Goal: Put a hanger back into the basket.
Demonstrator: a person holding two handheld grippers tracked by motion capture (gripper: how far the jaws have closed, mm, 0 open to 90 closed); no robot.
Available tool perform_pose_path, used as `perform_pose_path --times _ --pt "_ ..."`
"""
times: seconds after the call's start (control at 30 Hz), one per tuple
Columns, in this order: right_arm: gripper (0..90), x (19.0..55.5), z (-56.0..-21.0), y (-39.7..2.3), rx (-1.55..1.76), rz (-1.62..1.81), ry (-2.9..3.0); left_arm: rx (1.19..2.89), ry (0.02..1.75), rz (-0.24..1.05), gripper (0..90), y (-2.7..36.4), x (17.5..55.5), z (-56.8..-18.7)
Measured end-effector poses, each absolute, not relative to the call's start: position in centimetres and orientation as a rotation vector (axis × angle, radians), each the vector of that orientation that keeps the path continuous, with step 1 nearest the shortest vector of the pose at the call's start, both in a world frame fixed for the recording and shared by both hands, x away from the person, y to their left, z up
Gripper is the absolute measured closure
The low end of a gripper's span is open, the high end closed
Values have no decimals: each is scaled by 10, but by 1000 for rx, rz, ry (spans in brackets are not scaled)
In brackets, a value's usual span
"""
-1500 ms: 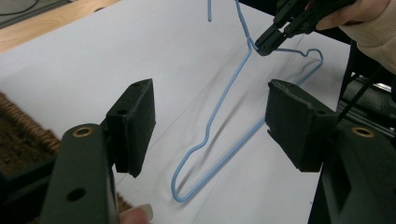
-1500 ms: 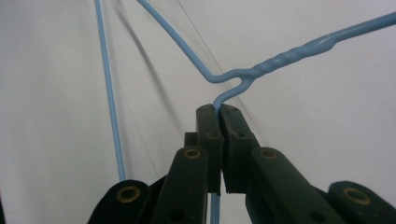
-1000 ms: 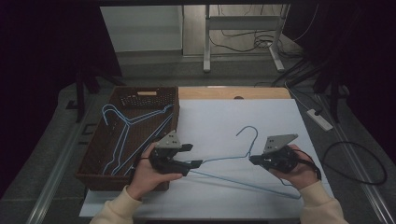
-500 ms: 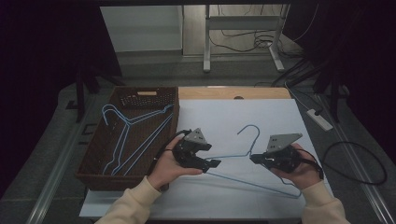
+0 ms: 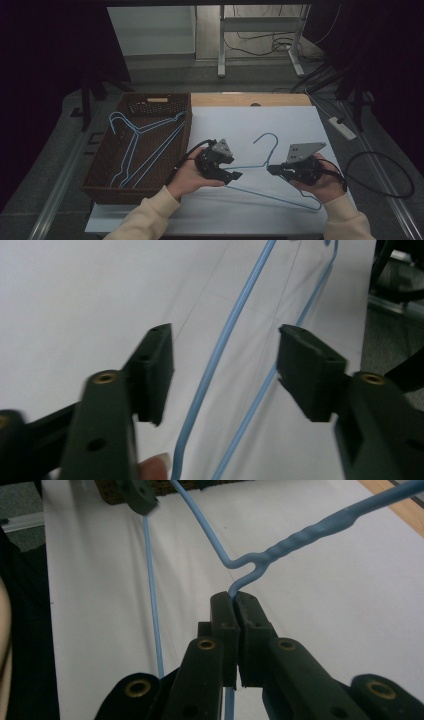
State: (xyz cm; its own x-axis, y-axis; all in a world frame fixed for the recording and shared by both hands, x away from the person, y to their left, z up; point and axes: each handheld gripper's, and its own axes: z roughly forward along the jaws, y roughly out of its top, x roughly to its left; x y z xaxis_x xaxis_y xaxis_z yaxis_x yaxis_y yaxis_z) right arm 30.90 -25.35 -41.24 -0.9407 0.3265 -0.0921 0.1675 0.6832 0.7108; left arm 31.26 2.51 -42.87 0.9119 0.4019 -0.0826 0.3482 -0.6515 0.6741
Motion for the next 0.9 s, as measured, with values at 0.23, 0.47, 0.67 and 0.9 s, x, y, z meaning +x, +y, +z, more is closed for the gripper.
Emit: perform_pose_path --times 0.23,0.47,0.67,0.9 --pt "882 306 -407 -252 376 1110 2675 2392 492 109 807 22 309 -426" --pt "868 308 -405 -250 387 1147 2632 2394 460 138 867 26 297 -415" --pt "716 304 -394 -247 419 1248 2498 2334 526 187 870 42 293 -402" --pt "479 298 -379 -259 516 1423 2298 2204 638 249 872 81 295 -382"
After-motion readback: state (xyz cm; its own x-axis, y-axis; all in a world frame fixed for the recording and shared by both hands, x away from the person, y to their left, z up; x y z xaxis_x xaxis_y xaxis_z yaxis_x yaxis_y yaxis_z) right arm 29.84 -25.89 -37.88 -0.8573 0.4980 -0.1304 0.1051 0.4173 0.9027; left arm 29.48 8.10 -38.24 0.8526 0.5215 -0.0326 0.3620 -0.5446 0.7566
